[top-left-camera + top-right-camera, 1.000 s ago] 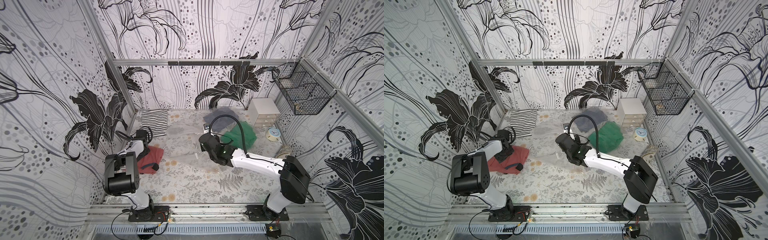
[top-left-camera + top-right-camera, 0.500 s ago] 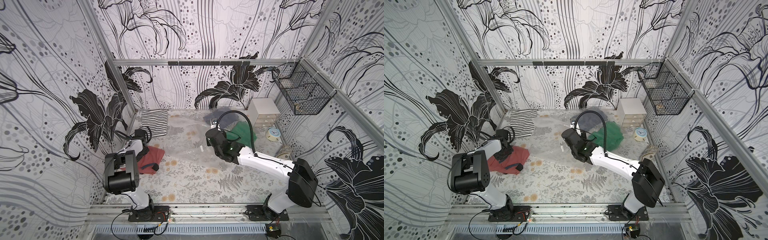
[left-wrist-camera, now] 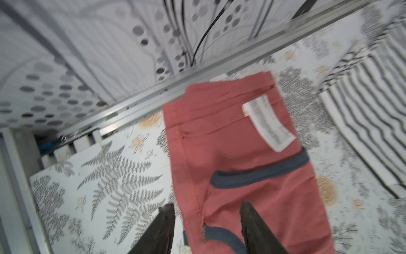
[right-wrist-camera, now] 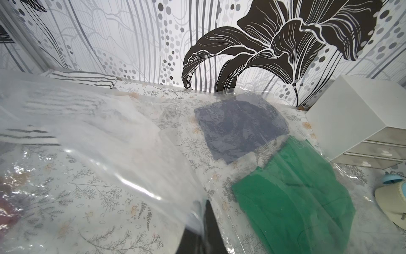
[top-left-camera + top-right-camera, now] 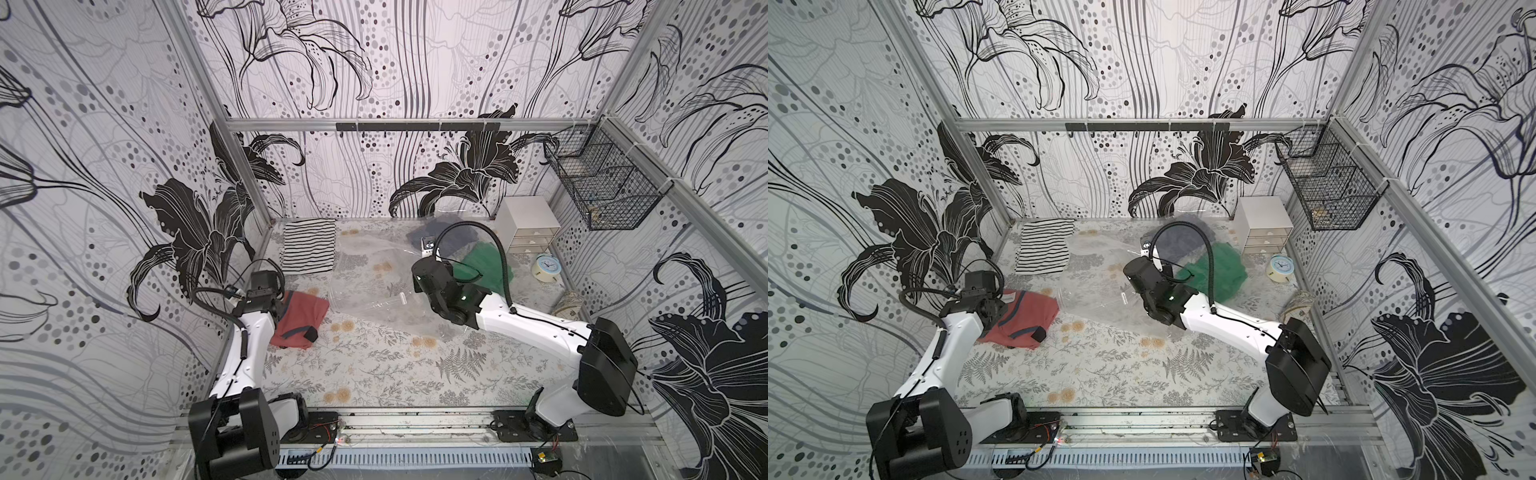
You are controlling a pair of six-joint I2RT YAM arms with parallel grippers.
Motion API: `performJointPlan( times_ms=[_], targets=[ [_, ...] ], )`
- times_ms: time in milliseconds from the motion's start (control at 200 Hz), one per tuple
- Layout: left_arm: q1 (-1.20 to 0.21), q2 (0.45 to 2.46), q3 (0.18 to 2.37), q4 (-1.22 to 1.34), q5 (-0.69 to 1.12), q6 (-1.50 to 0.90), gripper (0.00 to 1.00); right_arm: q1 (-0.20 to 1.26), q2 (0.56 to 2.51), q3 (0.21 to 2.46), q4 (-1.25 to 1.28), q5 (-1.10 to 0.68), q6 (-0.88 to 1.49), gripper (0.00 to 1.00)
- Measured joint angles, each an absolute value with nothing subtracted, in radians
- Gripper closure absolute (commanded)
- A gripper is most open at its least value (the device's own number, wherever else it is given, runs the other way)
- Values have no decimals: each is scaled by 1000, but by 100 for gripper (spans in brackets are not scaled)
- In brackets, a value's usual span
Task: Take the tank top out of the vacuum bag
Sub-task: Move the tank top to the center of the board.
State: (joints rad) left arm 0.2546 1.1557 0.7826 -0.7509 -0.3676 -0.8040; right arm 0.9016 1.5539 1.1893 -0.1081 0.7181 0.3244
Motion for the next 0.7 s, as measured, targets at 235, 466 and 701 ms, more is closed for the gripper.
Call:
performJointPlan(
  times_ms=[235, 466, 701],
  targets=[
    [275, 1241, 715, -779, -312, -820, 41, 902, 1544, 1163, -104, 708, 326, 100],
    [266, 1256, 684, -688, -215, -843, 48, 902, 1524, 1141, -96, 703, 329, 100],
    [181, 1209, 640, -633, -171, -918, 49, 902, 1519, 1140, -93, 700, 333, 100]
  ],
)
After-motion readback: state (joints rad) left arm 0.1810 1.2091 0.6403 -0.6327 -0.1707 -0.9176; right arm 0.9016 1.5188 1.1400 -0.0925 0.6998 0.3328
